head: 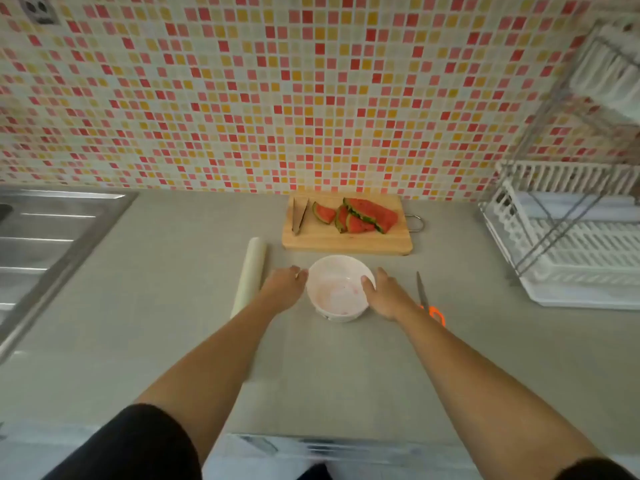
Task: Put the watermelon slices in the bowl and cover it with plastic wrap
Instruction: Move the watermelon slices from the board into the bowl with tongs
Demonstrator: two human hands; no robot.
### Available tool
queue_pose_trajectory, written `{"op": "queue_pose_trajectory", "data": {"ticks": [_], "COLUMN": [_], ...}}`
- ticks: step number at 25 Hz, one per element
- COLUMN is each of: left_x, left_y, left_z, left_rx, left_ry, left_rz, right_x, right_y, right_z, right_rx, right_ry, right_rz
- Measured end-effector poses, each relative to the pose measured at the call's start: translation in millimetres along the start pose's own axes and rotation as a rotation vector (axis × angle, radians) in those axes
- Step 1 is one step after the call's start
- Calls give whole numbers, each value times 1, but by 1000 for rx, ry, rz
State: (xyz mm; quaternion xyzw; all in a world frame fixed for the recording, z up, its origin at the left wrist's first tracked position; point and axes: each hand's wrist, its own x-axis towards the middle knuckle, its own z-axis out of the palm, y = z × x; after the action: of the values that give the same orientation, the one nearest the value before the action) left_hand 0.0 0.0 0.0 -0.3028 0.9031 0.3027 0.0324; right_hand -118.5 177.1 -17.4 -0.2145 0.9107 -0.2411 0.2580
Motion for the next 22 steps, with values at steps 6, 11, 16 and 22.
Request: {"op": "queue_pose_trajectory", "data": {"ticks": [6,11,16,22], "left_x": [10,8,14,56], "left_y": [-8,-17,-19,-8], "left_z": [40,58,58,49], "left_rx": [-68,-239,-255,-278], "left_ry": [73,227,295,277], "left_rz": [68,89,131,123], "right_x": [14,17,23,58], "right_y": [14,25,27,16], "right_z": [30,44,47,28], "right_rx": [194,407,474,477], "right_ry": [135,221,241,272], "right_rz": [-40,-44,-27,-14]}}
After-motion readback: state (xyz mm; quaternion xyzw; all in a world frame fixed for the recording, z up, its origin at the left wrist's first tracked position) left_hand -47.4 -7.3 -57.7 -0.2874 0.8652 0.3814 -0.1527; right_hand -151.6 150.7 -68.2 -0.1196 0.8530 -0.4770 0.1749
